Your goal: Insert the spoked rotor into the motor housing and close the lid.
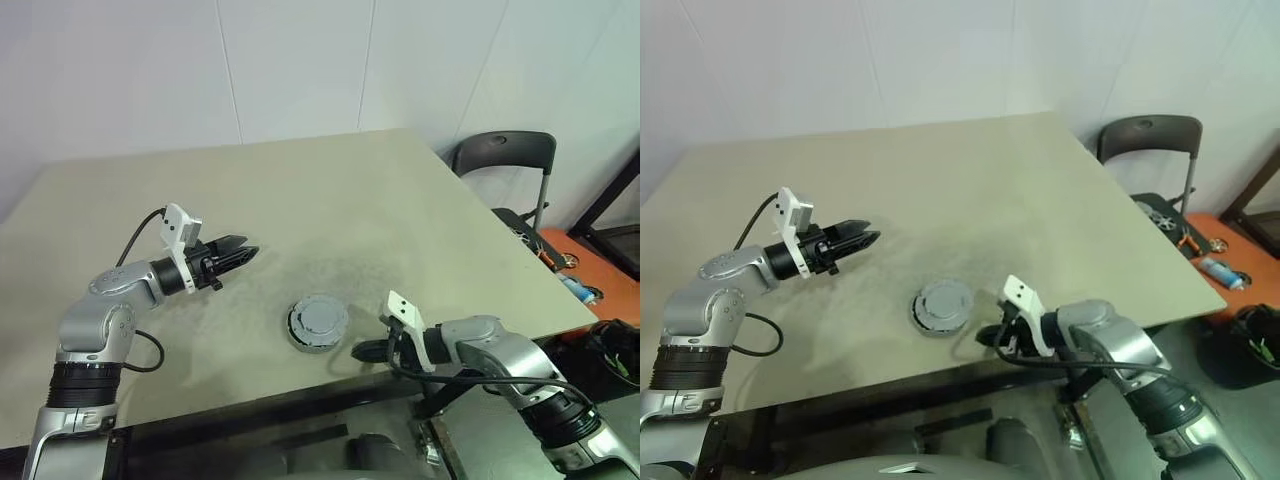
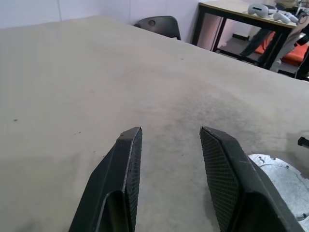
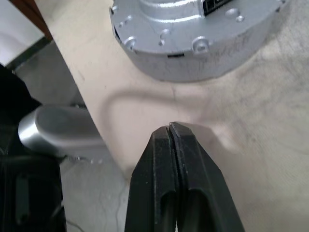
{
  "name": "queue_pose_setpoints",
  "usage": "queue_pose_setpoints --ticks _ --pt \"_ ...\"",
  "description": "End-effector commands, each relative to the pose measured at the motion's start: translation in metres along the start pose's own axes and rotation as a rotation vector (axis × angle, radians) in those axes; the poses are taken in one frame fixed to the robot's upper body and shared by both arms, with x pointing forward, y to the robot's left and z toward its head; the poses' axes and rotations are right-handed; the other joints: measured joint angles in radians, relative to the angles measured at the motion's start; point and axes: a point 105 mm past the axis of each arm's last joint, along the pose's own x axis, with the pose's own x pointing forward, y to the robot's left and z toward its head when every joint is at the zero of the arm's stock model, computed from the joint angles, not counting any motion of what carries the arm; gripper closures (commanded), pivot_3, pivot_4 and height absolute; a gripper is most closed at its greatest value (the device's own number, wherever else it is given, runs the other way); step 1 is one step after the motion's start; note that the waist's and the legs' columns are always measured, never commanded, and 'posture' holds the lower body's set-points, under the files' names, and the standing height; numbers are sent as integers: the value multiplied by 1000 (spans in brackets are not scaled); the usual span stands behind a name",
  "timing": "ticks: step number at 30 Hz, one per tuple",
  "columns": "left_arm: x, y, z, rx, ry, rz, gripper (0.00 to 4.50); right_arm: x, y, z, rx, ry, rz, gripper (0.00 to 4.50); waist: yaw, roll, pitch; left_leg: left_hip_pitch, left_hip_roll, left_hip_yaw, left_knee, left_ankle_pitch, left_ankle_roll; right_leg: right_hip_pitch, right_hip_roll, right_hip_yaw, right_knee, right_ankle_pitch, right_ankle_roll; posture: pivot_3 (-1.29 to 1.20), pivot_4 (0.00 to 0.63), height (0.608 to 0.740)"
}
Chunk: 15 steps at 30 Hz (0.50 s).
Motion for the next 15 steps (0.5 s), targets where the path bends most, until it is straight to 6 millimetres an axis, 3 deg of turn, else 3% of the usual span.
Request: queue_pose_setpoints --ticks 1,15 --pt "-4 2 13 43 -23 7 2457 4 1 1 -13 -10 -3 4479 -1 0 0 0 0 0 0 0 0 0 0 0 0 -1 2 0 0 740" --pt "1 -1 10 36 -23 -5 2457 39 10 14 -85 -51 33 4479 -20 0 0 2 0 0 0 0 0 2 0 0 1 -1 2 0 0 740"
